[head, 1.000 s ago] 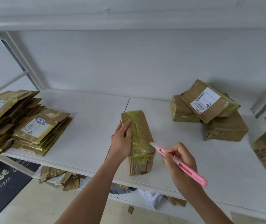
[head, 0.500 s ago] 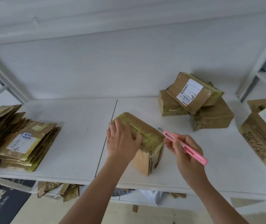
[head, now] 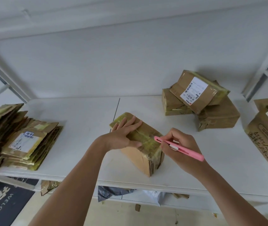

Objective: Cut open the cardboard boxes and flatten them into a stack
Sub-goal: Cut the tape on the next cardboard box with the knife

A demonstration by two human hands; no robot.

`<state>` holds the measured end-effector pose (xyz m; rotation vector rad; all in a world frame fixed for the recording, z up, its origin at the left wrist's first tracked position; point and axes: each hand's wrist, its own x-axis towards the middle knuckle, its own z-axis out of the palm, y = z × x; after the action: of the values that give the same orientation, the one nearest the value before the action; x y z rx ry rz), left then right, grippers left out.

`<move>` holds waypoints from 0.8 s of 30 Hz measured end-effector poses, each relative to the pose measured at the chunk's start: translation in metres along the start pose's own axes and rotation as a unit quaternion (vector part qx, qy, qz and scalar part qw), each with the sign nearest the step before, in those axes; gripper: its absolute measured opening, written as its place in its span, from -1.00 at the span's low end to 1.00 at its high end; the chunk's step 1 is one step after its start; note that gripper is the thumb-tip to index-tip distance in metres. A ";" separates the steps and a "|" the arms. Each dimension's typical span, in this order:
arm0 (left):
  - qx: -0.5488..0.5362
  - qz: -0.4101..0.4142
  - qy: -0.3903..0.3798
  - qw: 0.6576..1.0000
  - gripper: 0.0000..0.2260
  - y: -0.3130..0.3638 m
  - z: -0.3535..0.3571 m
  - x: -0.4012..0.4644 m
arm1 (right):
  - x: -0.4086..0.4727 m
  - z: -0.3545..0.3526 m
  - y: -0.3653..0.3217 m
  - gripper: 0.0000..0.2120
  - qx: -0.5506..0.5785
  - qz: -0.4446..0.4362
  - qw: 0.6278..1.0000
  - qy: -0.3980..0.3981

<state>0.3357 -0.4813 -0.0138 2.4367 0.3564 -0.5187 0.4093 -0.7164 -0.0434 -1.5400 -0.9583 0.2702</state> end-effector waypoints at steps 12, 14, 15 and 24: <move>0.005 0.009 -0.006 1.000 -0.18 -0.004 0.001 -0.003 | 0.017 0.005 -0.005 -0.81 -0.168 -0.061 0.976 -0.122; 0.009 0.008 -0.009 1.000 -0.19 -0.003 0.000 -0.004 | 0.016 0.001 -0.004 -0.77 -0.178 -0.076 0.973 -0.126; 0.011 0.007 -0.009 1.000 -0.19 -0.002 0.000 -0.004 | 0.014 -0.002 -0.003 -0.75 -0.180 -0.087 0.972 -0.126; 0.029 -0.011 -0.007 0.999 -0.20 0.003 -0.001 -0.007 | 0.000 -0.019 -0.009 -0.80 -0.190 -0.101 0.965 -0.150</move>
<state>0.3306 -0.4844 -0.0084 2.4865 0.3661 -0.5634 0.4179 -0.7304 -0.0306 -1.7615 -1.4625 0.1822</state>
